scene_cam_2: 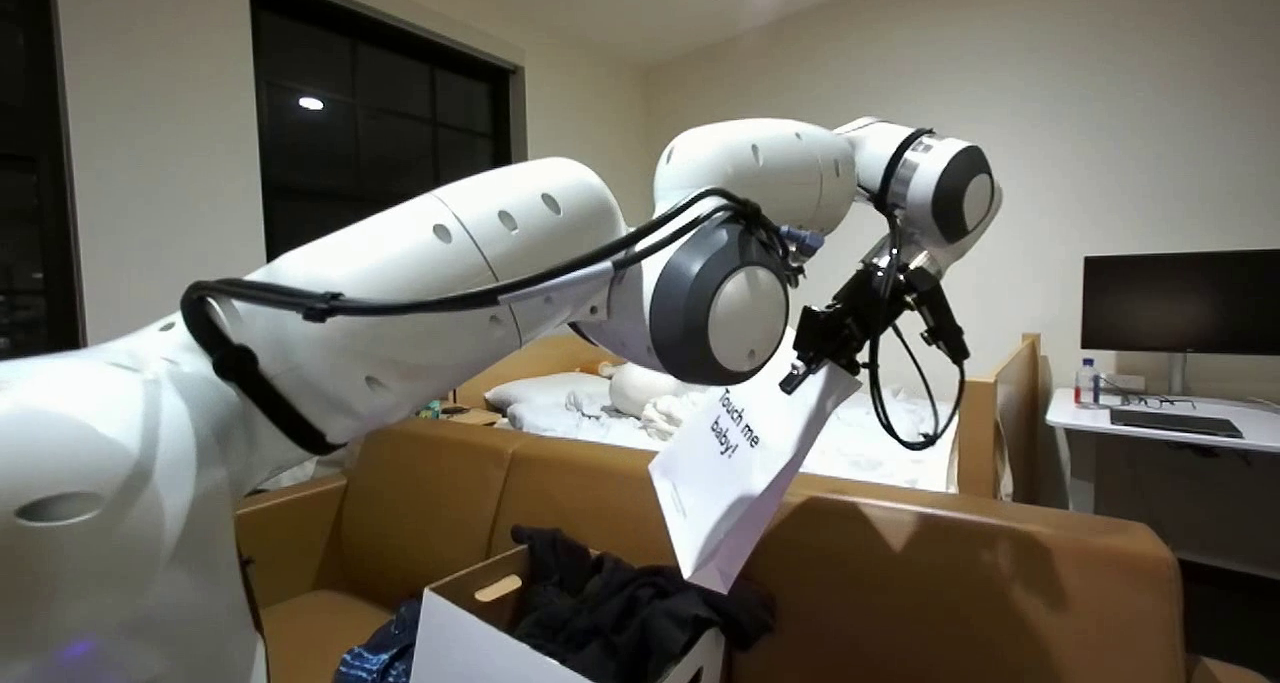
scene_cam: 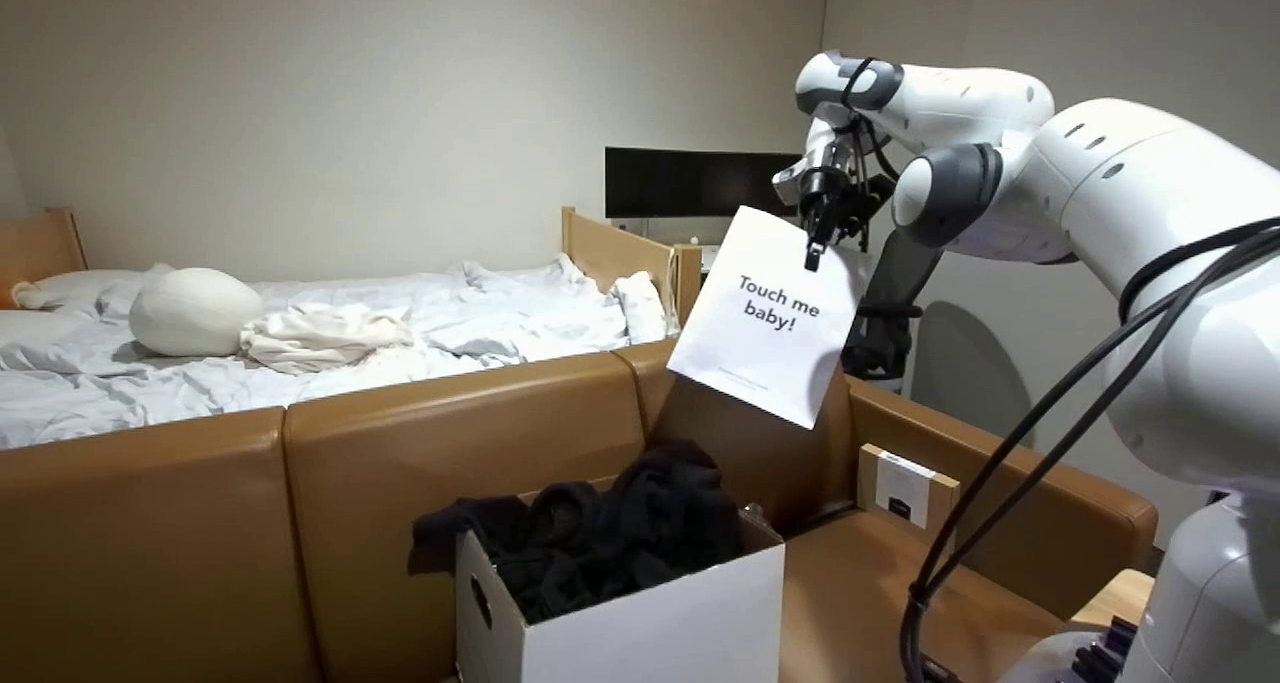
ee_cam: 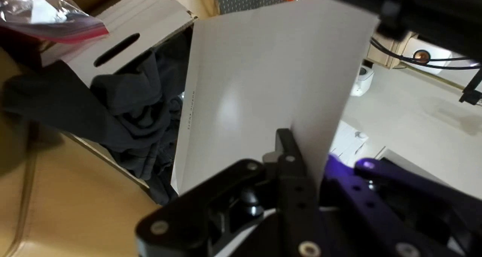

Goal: Put the white bag on the chair

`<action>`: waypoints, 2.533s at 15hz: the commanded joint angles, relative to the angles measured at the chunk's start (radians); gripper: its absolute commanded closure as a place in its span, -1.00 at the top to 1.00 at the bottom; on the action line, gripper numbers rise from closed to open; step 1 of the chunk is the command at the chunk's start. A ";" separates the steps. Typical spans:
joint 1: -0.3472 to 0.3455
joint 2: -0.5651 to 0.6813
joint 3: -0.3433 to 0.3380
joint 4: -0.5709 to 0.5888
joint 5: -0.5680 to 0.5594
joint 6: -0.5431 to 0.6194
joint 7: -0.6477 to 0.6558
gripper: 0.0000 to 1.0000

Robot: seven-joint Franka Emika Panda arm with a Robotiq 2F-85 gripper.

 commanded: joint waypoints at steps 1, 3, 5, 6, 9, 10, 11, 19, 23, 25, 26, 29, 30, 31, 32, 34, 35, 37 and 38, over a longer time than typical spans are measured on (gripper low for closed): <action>-0.094 -0.001 0.008 0.000 0.038 0.069 0.098 -0.96; -0.116 -0.004 -0.003 0.000 0.017 0.140 0.140 -0.96; -0.106 -0.001 -0.017 0.000 -0.004 0.246 0.208 -0.96; -0.091 0.005 -0.022 0.000 -0.009 0.315 0.241 -0.96; -0.023 0.040 -0.062 0.000 -0.071 0.487 0.333 -0.96; -0.001 0.063 -0.082 0.000 -0.102 0.520 0.358 -0.96; 0.017 0.081 -0.101 -0.001 -0.131 0.545 0.385 -0.96; 0.093 0.118 -0.268 -0.091 -0.307 0.520 0.527 -0.96; 0.130 0.138 -0.315 -0.086 -0.346 0.570 0.650 -0.96; 0.154 0.142 -0.345 -0.091 -0.365 0.581 0.683 -0.96; 0.162 0.145 -0.357 -0.092 -0.371 0.586 0.704 -0.96; 0.126 0.207 -0.319 0.015 -0.373 0.514 0.721 -0.96; 0.132 0.147 -0.349 -0.109 -0.328 0.560 0.718 -0.96; 0.122 0.154 -0.347 -0.106 -0.323 0.563 0.731 -0.96; 0.085 0.223 -0.305 0.009 -0.344 0.514 0.750 -0.96; 0.072 0.181 -0.325 -0.096 -0.307 0.584 0.788 -0.96; 0.053 0.193 -0.316 -0.085 -0.293 0.614 0.828 -0.97; 0.021 0.209 -0.298 -0.076 -0.269 0.667 0.887 -0.97; 0.009 0.220 -0.296 -0.070 -0.267 0.702 0.921 -0.97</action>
